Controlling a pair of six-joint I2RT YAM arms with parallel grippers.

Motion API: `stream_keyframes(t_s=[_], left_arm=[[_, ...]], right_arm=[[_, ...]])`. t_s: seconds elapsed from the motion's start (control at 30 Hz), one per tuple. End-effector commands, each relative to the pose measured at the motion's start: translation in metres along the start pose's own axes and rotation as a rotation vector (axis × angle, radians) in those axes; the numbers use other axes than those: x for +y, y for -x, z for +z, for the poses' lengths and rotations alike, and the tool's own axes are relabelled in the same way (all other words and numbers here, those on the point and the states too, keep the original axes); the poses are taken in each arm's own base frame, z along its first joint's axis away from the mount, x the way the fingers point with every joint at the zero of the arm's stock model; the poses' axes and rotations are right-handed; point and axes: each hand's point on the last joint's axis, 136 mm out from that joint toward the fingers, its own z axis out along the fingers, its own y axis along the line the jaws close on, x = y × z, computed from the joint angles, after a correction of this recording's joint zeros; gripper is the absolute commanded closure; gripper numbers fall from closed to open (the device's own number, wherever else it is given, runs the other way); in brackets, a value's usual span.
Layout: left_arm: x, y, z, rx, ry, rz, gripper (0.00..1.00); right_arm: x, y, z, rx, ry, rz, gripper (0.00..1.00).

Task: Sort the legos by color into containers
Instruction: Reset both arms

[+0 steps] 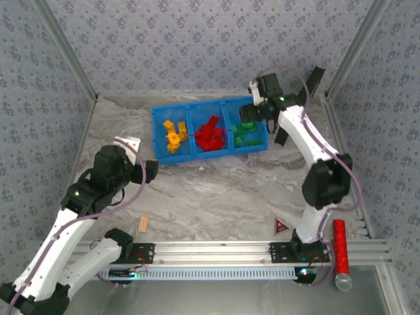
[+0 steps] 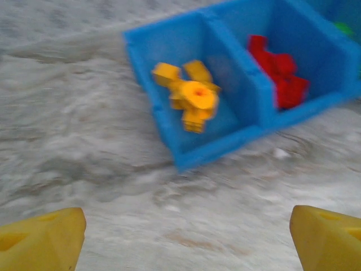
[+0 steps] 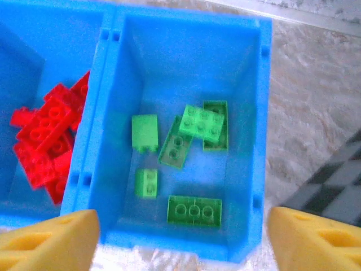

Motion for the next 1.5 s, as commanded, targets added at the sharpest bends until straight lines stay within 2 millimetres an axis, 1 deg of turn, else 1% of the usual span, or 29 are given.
stream_keyframes(t_s=[0.0, 0.07, 0.17, 0.23, 0.27, 0.37, 0.47, 0.57, 0.63, 0.73, 0.8, 0.87, 0.97, 1.13, 1.17, 1.2, 1.23, 1.27, 1.37, 1.43, 1.47], left_arm=[[0.05, 0.005, 0.003, -0.131, 0.267, -0.138, 0.06], [0.055, -0.007, 0.012, -0.14, 0.279, -0.184, 0.06], [0.065, -0.021, 0.023, -0.142, 0.34, -0.217, 0.05], [0.07, -0.03, 0.031, -0.131, 0.371, -0.226, 0.04], [0.076, -0.035, 0.034, -0.128, 0.406, -0.229, 0.03], [0.084, -0.048, 0.046, -0.12, 0.453, -0.239, 0.01], [0.093, -0.062, 0.062, -0.128, 0.496, -0.251, 0.01], [0.096, -0.067, 0.075, -0.174, 0.499, -0.232, 0.01], [0.101, -0.069, 0.08, -0.211, 0.506, -0.22, 0.01], [0.106, -0.075, 0.088, -0.29, 0.471, -0.242, 0.01], [0.112, -0.081, 0.094, -0.327, 0.456, -0.259, 0.01], [0.118, -0.079, 0.103, -0.342, 0.435, -0.27, 0.01], [0.121, -0.076, 0.126, -0.301, 0.403, -0.24, 0.01], [0.118, -0.065, 0.165, -0.298, 0.354, -0.191, 0.01], [0.122, -0.067, 0.175, -0.271, 0.355, -0.205, 0.01], [0.123, -0.073, 0.186, -0.236, 0.347, -0.21, 0.01], [0.12, -0.075, 0.196, -0.227, 0.327, -0.191, 0.01], [0.111, -0.073, 0.204, -0.213, 0.304, -0.146, 0.01], [0.109, -0.075, 0.207, -0.19, 0.291, -0.146, 0.01], [0.111, -0.077, 0.209, -0.165, 0.268, -0.167, 0.01], [0.112, -0.076, 0.209, -0.174, 0.263, -0.172, 0.01]], right_arm=[[-0.006, -0.025, -0.021, -0.055, -0.004, 0.011, 0.0], [-0.006, -0.044, -0.028, -0.074, -0.003, 0.029, 0.0], [-0.009, -0.082, -0.033, -0.067, -0.031, 0.067, 0.0], [-0.012, -0.097, -0.037, -0.086, -0.045, 0.09, 0.0], [-0.013, -0.103, -0.041, -0.102, -0.051, 0.099, 0.0], [-0.019, -0.113, -0.05, -0.134, -0.074, 0.122, 0.0], [-0.026, -0.118, -0.059, -0.148, -0.108, 0.145, 0.0], [-0.028, -0.126, -0.065, -0.173, -0.117, 0.172, 0.0], [-0.031, -0.134, -0.064, -0.179, -0.123, 0.196, 0.0], [-0.035, -0.147, -0.059, -0.172, -0.134, 0.22, 0.0], [-0.04, -0.161, -0.054, -0.153, -0.157, 0.244, 0.0], [-0.046, -0.174, -0.051, -0.147, -0.177, 0.269, 0.0], [-0.053, -0.179, -0.051, -0.19, -0.188, 0.3, 0.0], [-0.058, -0.174, -0.057, -0.299, -0.192, 0.296, 0.0], [-0.06, -0.174, -0.057, -0.318, -0.2, 0.293, 0.0], [-0.063, -0.175, -0.056, -0.331, -0.211, 0.293, 0.0], [-0.066, -0.175, -0.056, -0.344, -0.222, 0.298, 0.0], [-0.069, -0.173, -0.057, -0.357, -0.231, 0.294, 0.0], [-0.076, -0.173, -0.055, -0.396, -0.262, 0.281, 0.0], [-0.084, -0.177, -0.048, -0.423, -0.301, 0.266, 0.0], [-0.086, -0.179, -0.045, -0.402, -0.305, 0.255, 0.0]])
